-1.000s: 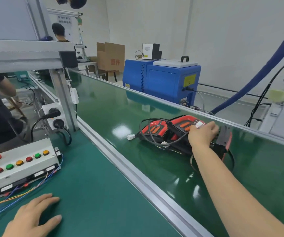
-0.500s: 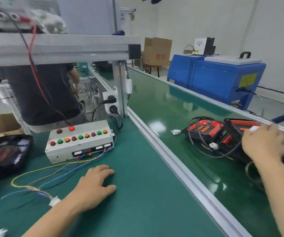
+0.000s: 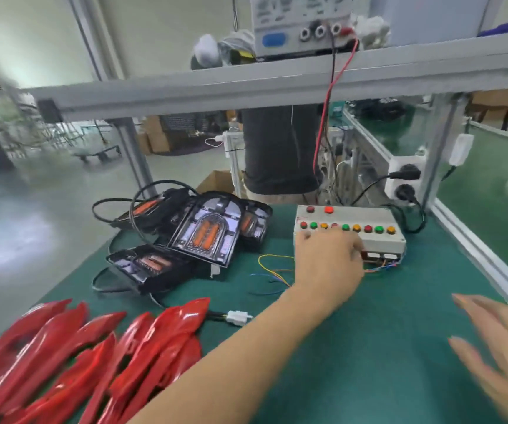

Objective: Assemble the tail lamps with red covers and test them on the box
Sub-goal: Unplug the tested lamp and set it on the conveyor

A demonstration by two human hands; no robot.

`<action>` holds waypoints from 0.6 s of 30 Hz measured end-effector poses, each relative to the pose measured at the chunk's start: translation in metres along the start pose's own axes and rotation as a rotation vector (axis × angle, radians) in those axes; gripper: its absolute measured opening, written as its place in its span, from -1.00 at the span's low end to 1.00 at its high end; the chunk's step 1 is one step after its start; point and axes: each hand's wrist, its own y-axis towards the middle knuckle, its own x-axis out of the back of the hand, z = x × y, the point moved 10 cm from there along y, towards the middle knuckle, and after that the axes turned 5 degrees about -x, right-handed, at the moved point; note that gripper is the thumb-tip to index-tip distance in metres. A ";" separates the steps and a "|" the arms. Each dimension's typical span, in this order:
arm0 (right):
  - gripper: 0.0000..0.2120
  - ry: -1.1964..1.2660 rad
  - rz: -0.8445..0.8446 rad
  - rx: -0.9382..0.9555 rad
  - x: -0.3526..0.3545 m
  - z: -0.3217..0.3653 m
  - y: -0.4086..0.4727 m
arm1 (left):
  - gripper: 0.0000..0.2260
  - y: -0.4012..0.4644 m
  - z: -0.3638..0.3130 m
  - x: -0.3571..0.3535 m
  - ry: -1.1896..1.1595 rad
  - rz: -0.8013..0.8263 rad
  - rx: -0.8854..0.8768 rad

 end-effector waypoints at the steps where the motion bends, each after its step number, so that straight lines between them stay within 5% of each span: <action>1: -0.22 0.002 0.059 -0.023 0.001 0.005 0.003 | -0.74 0.004 0.015 0.017 0.007 -0.065 0.044; 3: -0.23 -0.022 0.352 -0.053 -0.027 0.002 -0.008 | -0.72 0.010 0.053 0.047 0.034 -0.157 0.146; 8: -0.15 -0.077 0.250 -0.035 -0.034 0.019 -0.005 | -0.51 0.006 0.177 0.097 0.144 -0.219 0.544; 12: -0.47 -0.177 0.258 -0.019 -0.031 0.025 -0.002 | -0.39 -0.019 0.260 0.095 0.098 -0.116 0.848; 18: -0.39 -0.110 0.104 -0.025 -0.028 0.017 0.002 | -0.34 -0.034 0.291 0.079 0.019 -0.071 0.897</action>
